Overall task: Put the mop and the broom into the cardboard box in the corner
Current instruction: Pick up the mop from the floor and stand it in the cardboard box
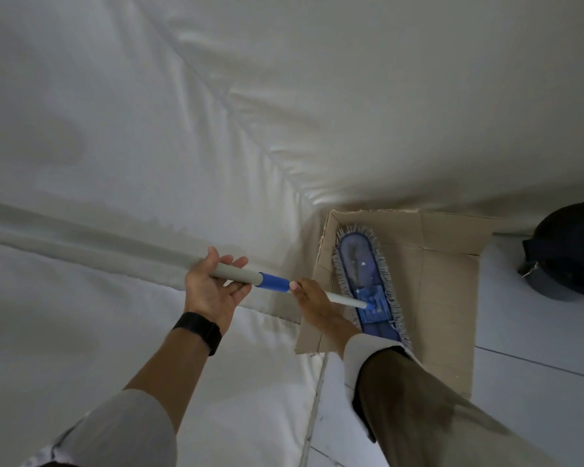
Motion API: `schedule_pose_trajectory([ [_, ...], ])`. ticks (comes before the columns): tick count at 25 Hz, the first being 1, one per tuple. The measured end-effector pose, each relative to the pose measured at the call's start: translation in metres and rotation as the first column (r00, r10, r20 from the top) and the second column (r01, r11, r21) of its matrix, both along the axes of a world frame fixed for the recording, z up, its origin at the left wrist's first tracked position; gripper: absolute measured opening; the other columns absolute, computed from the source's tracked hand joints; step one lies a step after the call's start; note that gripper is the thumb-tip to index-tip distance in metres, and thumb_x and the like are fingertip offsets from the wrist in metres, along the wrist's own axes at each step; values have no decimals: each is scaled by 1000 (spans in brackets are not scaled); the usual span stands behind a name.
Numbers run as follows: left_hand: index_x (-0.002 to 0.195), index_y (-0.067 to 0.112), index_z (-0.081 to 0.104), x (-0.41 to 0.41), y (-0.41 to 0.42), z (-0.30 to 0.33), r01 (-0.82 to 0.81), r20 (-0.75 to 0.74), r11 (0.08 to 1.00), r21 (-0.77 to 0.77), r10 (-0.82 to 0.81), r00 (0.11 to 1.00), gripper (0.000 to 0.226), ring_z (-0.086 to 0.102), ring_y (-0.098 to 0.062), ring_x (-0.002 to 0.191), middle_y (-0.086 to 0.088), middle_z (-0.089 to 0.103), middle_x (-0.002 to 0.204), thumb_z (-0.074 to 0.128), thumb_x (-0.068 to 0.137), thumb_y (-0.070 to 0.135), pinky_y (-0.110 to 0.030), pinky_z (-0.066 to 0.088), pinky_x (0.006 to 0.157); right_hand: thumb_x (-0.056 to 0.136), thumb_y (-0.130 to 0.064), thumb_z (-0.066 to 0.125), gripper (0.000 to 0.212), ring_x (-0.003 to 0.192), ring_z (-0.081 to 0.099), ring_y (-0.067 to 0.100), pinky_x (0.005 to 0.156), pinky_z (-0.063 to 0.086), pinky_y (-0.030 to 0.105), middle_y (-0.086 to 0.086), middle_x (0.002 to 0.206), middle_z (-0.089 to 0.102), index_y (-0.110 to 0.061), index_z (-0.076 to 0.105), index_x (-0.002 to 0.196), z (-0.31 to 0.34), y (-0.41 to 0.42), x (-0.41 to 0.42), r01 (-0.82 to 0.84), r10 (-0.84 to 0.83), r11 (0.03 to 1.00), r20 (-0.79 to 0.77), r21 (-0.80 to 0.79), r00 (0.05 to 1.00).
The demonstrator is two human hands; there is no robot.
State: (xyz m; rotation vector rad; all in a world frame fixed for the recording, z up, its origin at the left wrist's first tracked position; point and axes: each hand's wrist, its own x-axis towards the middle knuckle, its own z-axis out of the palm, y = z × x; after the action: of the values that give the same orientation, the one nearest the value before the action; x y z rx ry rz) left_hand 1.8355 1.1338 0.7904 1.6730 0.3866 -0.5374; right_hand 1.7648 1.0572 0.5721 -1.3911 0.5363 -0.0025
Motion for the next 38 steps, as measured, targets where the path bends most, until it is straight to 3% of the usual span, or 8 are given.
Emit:
schedule_pose_trajectory([
  [11,100,16,59,59,-27,-2,50,57,999,6,-51,997,31,68,-32,111,-15,69,125,63,93,46,-51,50,100,107,-43,38,28,101,53,21,93,41,35,5,113,53,-18,51,109,-27,-13,55,37,-35,998,-44,49,998],
  [17,107,12,60,61,-14,-23,-28,-34,1000,9,28,999,19,62,-34,116,-19,61,134,56,99,28,-52,43,109,106,-51,36,58,149,36,21,123,25,37,3,161,39,-19,40,154,-22,-2,69,-107,109,994,-62,37,992],
  [21,125,11,56,66,-4,-29,-81,35,995,64,79,996,32,61,-30,117,-14,61,128,59,99,30,-49,42,112,105,-55,35,65,153,31,23,125,24,39,5,167,31,-20,29,159,-21,9,80,-184,184,983,-95,10,978],
  [24,115,15,58,85,10,-14,-148,131,989,27,144,981,24,60,-30,120,-7,62,117,60,98,32,-48,44,109,105,-56,33,72,159,16,24,130,16,45,6,173,15,-17,16,163,-17,16,83,-289,277,955,-158,-58,948],
  [29,145,11,43,95,51,11,-112,121,993,30,108,987,46,33,-35,147,-14,39,157,49,104,30,-52,29,120,105,-54,34,71,159,17,26,127,22,48,11,172,16,-16,16,162,9,10,48,-342,307,921,-195,-186,932],
  [33,155,15,28,20,72,10,-52,54,995,82,47,997,49,34,-32,145,-8,38,159,29,108,29,-45,27,116,104,-52,41,71,152,30,32,122,29,45,16,165,29,-12,22,160,48,-5,-39,-283,225,907,-212,-310,951],
  [35,153,11,31,-56,85,0,40,59,968,248,-57,997,48,52,-33,127,-15,57,139,39,106,20,-43,38,105,104,-52,41,72,149,34,34,121,32,45,18,161,34,-9,23,159,72,-7,-106,-285,212,875,-219,-391,952],
  [38,156,15,29,-200,115,-19,196,79,825,530,-278,957,65,46,-32,137,-17,47,152,58,99,28,-41,35,113,102,-57,39,75,150,31,34,119,35,51,16,162,31,-14,19,161,99,-12,-233,-396,267,737,-303,-548,915],
])
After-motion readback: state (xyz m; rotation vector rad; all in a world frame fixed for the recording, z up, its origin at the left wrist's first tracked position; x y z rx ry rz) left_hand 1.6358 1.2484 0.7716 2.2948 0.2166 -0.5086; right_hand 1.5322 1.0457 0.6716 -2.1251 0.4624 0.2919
